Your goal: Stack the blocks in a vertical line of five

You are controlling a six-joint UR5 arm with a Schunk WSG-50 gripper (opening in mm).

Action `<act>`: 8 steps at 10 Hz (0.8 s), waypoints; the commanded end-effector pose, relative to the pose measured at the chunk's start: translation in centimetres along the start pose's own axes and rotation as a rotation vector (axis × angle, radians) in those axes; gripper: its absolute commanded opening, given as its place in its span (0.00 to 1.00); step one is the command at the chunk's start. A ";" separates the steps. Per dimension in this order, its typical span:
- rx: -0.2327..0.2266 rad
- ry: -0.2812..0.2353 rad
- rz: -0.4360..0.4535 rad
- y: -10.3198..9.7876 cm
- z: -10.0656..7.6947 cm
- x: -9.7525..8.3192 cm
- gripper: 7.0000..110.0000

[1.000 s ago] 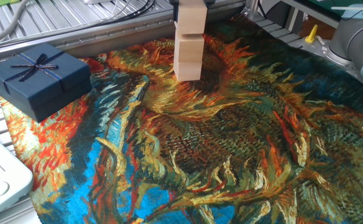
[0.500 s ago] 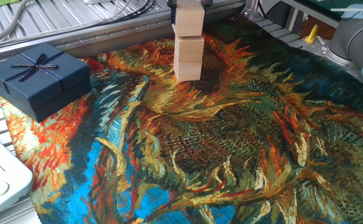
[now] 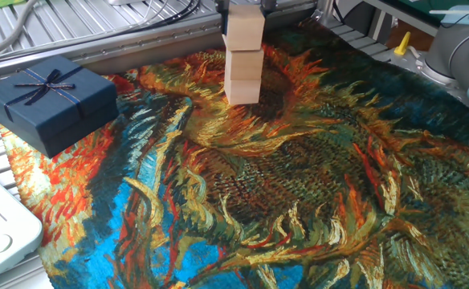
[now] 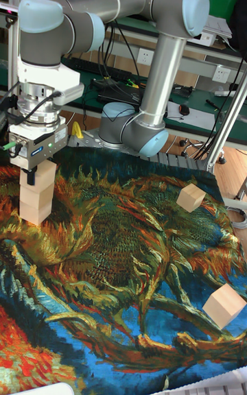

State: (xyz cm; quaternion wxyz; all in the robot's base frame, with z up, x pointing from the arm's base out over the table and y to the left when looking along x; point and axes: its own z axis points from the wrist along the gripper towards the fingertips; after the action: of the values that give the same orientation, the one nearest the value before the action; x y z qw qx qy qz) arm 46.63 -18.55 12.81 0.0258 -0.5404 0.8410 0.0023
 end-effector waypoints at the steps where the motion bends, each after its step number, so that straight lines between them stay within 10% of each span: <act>1: 0.004 -0.010 0.033 0.3 -0.2 0.2 0.15; 8: -0.018 -0.020 0.040 0.8 0.1 0.5 0.15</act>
State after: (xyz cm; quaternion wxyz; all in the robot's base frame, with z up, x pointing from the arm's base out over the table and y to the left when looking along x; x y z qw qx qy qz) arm 45.62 -18.79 12.62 0.0227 -0.5283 0.8486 0.0120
